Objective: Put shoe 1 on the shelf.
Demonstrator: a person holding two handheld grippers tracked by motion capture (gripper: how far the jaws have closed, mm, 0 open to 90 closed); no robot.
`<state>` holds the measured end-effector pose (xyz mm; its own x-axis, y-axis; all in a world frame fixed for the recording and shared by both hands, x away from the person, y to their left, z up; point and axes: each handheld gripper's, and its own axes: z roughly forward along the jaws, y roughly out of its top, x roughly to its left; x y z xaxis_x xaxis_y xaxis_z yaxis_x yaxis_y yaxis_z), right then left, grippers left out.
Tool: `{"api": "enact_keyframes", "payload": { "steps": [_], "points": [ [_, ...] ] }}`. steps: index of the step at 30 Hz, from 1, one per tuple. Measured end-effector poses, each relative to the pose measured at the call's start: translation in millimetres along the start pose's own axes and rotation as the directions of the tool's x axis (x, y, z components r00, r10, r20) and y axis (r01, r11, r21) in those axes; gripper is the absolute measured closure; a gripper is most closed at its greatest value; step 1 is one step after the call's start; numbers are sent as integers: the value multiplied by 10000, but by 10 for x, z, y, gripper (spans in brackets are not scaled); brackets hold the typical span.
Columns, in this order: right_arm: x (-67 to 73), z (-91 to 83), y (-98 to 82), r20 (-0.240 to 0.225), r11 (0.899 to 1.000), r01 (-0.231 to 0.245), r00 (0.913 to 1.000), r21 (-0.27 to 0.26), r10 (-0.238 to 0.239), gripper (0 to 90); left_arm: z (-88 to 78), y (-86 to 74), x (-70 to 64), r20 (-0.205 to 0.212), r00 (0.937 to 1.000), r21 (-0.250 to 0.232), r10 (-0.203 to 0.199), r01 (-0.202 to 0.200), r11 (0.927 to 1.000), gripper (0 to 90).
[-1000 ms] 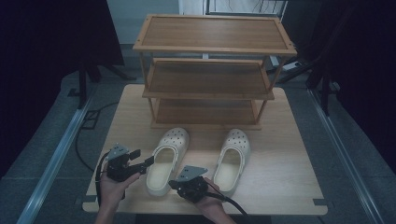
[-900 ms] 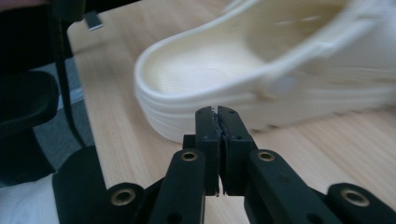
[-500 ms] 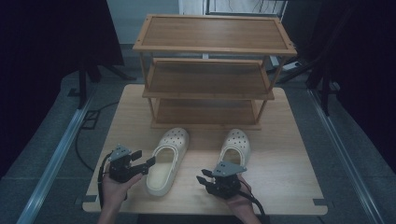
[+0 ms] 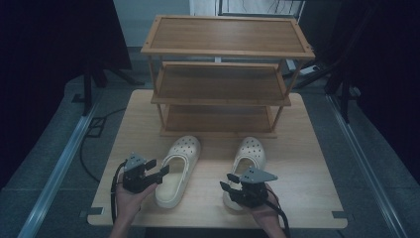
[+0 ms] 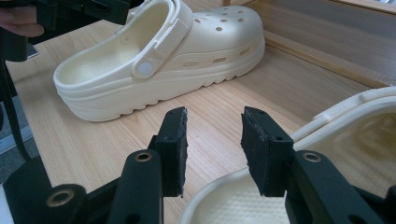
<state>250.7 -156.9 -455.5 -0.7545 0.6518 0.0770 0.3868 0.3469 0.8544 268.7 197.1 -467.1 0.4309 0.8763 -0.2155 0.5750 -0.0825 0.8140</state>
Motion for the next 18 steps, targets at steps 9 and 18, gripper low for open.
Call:
{"api": "enact_keyframes", "payload": {
  "steps": [9,18],
  "points": [
    [-6,49,-25,-54,9997,33,10000,246,-31,601,272,30,-17,-453,9990,416,62,-43,9991,525],
    [-10,64,-36,62,9994,45,10000,354,-47,599,423,85,-70,-1216,9915,983,473,-354,9945,653]
  ]
}}
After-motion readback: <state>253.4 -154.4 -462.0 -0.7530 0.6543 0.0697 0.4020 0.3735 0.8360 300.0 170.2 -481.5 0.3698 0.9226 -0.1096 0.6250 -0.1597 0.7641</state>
